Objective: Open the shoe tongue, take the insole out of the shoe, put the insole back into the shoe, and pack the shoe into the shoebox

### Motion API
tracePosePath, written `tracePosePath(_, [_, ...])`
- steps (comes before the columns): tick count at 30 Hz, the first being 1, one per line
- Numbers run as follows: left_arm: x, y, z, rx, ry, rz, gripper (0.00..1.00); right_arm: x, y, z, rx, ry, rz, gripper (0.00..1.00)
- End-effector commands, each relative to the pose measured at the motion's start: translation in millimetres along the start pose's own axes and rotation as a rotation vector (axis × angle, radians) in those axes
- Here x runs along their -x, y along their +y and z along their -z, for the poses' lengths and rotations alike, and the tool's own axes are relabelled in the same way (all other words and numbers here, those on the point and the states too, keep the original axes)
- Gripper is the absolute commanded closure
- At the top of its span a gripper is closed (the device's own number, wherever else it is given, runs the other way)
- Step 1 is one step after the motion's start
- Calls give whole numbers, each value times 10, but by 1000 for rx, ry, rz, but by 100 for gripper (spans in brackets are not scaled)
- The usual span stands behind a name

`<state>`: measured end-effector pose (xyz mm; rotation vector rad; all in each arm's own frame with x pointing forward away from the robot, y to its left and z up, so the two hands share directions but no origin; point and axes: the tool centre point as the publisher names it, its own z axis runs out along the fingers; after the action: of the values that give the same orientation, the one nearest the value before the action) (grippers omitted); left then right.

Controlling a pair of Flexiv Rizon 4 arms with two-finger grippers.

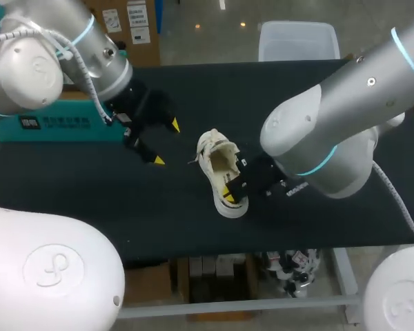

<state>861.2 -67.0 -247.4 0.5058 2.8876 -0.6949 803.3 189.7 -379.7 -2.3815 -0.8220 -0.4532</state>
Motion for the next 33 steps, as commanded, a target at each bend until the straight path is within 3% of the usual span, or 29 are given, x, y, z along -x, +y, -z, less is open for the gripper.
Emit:
tracePosePath(1, [-58,73,-2,-42,-13,68,0,-18,-48,89,81,-51,1,100])
tracePosePath(3, [-80,84,0,-37,-14,69,0,-15,-34,102,84,-52,0,100])
tracePosePath(5, [-100,93,5,-35,-18,72,0,-12,-15,108,90,-55,-5,70])
tracePosePath(6, [-107,95,6,-30,-24,85,0,-12,-8,109,89,-55,-5,64])
tracePosePath(11, [-141,118,16,-23,-26,124,0,-28,35,153,99,-58,-9,52])
tracePosePath(15, [-149,134,23,-10,-20,187,0,-67,21,248,105,-53,14,58])
tracePosePath(18, [-134,159,45,35,-10,301,0,-103,-3,336,115,-44,39,61])
tracePosePath(19, [-104,188,50,79,-7,392,0,-122,-9,382,122,-38,57,72])
tracePosePath(20, [-84,211,55,118,-11,452,0,-136,-8,408,129,-36,69,100])
tracePosePath(22, [-55,260,70,186,26,516,0,-161,2,441,142,-38,114,100])
tracePosePath(24, [-39,301,68,252,108,511,0,-173,14,455,174,-59,168,100])
tracePosePath(25, [-39,301,68,252,108,511,0,-177,28,465,199,-76,208,100])
tracePosePath(27, [-39,301,68,252,108,511,0,-179,44,481,171,-81,238,100])
tracePosePath(33, [-39,301,68,252,108,511,0,-153,133,477,146,-112,251,100])
